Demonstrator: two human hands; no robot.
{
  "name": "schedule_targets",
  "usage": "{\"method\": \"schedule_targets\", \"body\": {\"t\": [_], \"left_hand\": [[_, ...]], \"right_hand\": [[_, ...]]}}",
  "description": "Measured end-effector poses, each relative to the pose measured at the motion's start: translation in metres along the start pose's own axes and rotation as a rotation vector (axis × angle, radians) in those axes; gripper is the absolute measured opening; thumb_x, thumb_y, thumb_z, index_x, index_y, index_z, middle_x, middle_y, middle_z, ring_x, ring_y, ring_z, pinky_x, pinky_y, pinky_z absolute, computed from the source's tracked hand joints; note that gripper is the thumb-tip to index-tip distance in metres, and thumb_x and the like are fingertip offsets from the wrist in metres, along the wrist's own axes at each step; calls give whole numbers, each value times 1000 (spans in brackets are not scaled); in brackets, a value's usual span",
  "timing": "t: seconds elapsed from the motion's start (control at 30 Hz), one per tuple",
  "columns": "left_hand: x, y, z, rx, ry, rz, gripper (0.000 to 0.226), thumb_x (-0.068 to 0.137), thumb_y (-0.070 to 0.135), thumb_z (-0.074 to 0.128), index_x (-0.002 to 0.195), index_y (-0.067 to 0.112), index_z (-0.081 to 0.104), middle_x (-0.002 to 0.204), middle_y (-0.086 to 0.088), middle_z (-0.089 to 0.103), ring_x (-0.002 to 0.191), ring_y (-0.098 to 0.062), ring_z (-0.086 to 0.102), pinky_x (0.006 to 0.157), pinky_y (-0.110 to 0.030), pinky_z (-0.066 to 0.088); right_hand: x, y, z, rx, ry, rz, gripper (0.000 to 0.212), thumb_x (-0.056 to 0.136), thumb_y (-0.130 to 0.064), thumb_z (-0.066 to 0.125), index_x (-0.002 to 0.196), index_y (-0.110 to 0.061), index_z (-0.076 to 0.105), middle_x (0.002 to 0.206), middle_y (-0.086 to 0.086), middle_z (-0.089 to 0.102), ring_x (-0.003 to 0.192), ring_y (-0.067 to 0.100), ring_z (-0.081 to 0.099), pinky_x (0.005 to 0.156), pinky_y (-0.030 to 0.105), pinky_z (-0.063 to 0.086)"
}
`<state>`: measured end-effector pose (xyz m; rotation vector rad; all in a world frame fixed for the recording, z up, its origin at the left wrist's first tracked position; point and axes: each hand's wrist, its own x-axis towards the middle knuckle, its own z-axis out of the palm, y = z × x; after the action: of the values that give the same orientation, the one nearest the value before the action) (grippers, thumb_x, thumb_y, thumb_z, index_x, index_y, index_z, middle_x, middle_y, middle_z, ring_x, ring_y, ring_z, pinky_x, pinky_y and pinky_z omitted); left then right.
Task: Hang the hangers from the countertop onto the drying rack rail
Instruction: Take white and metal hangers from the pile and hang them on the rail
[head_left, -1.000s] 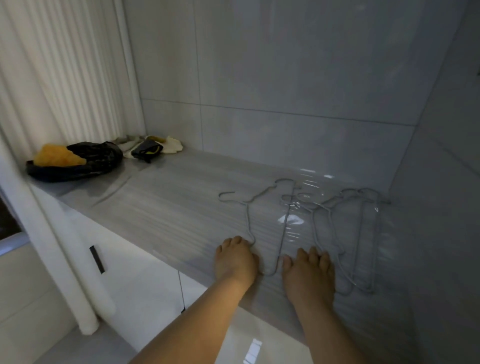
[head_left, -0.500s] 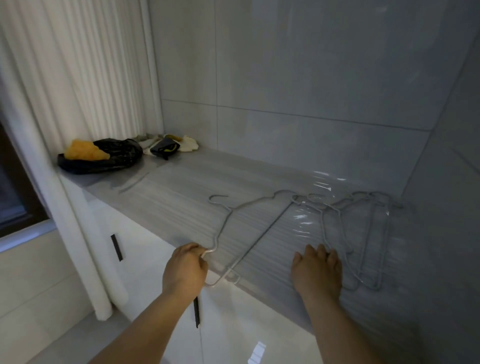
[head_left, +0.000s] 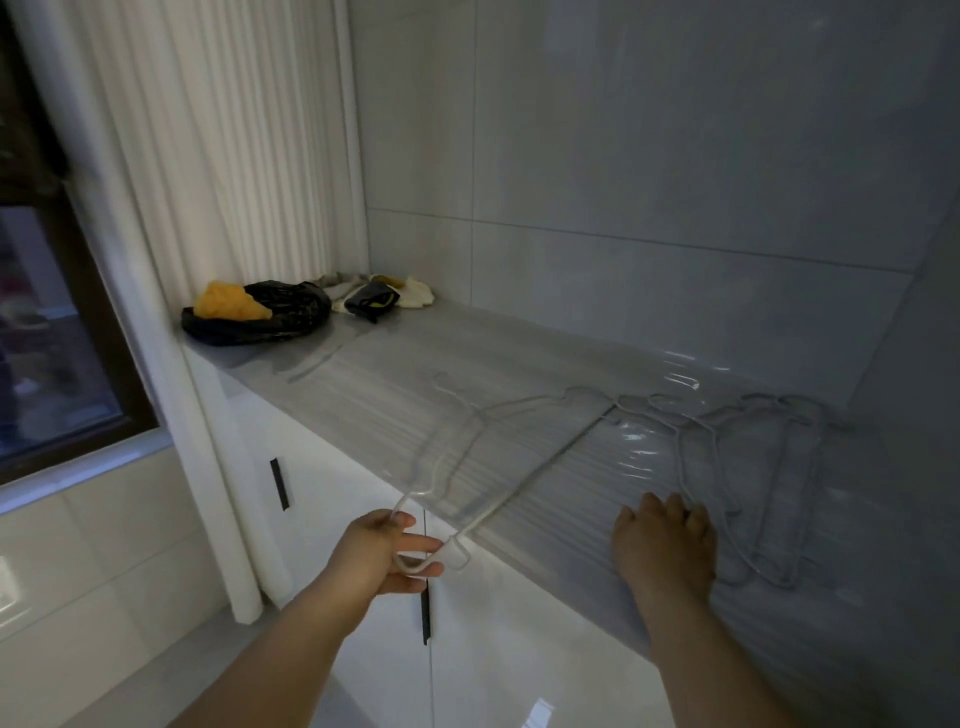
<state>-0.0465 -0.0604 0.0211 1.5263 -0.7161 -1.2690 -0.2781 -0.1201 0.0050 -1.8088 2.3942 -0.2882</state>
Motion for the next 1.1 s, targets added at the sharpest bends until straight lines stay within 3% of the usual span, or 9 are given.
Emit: {"method": "schedule_targets", "body": {"t": [0.23, 0.37, 0.43, 0.53, 0.67, 0.8, 0.87, 0.97, 1.1], "left_hand": [[-17, 15, -23, 21, 123, 237, 28, 99, 14, 31, 74, 12, 42, 71, -9, 62, 33, -12, 60, 31, -18, 45], [-37, 21, -49, 29, 205, 372, 29, 99, 16, 31, 73, 13, 43, 70, -8, 62, 34, -9, 60, 31, -16, 44], [-48, 22, -67, 42, 239, 419, 28, 99, 13, 32, 73, 13, 45, 61, -4, 65, 35, -11, 61, 32, -18, 45], [-69, 20, -92, 64, 311, 487, 29, 98, 10, 32, 74, 14, 46, 46, 2, 66, 35, -11, 60, 32, -17, 44], [-104, 21, -121, 124, 403, 563, 28, 98, 12, 32, 75, 14, 47, 48, 2, 66, 35, -11, 59, 34, -16, 44], [-147, 22, -153, 159, 476, 628, 26, 97, 13, 32, 75, 13, 47, 53, 8, 69, 33, -11, 58, 35, -17, 47], [-173, 21, -172, 146, 522, 647, 25, 96, 12, 33, 76, 12, 48, 55, 4, 69, 33, -13, 58, 36, -21, 48], [-219, 12, -210, 176, 621, 648, 24, 96, 11, 33, 77, 11, 48, 57, -1, 68, 34, -17, 59, 39, -23, 49], [-295, -6, -262, 316, 744, 509, 26, 97, 15, 35, 75, 13, 50, 60, 0, 69, 45, -13, 64, 47, -17, 51]], "right_hand": [[-2, 0, 1, -35, 22, -11, 46, 99, -33, 21, 136, -12, 39, 147, 12, 31, 137, 32, 23, 114, 40, 20], [-6, -4, -6, -40, 40, -65, 50, 99, -36, 21, 145, -16, 22, 154, 9, 18, 142, 28, 13, 117, 41, 11], [-11, -10, -9, -18, 97, -157, 52, 99, -34, 25, 147, -15, 16, 156, 8, 13, 143, 27, 9, 117, 39, 8], [-25, -30, -16, 174, 192, -325, 54, 97, -27, 39, 146, -10, 23, 154, 12, 19, 141, 30, 16, 115, 39, 8], [-42, -80, -44, 404, 292, -622, 53, 88, -9, 58, 137, 2, 39, 143, 25, 37, 130, 42, 36, 110, 47, 26], [-78, -140, -85, 393, 323, -883, 59, 93, -15, 50, 145, -7, 24, 152, 14, 25, 140, 30, 24, 115, 38, 15], [-97, -165, -94, 402, 354, -989, 52, 92, -11, 51, 141, -4, 34, 146, 18, 37, 136, 33, 33, 114, 42, 19], [-127, -200, -94, 424, 397, -1111, 35, 84, -19, 47, 100, 3, 69, 91, 26, 70, 87, 43, 66, 80, 48, 51], [-201, -233, -97, 426, 338, -1269, 42, 97, -25, 38, 90, -2, 72, 71, 21, 70, 62, 30, 67, 53, 30, 49]]}}
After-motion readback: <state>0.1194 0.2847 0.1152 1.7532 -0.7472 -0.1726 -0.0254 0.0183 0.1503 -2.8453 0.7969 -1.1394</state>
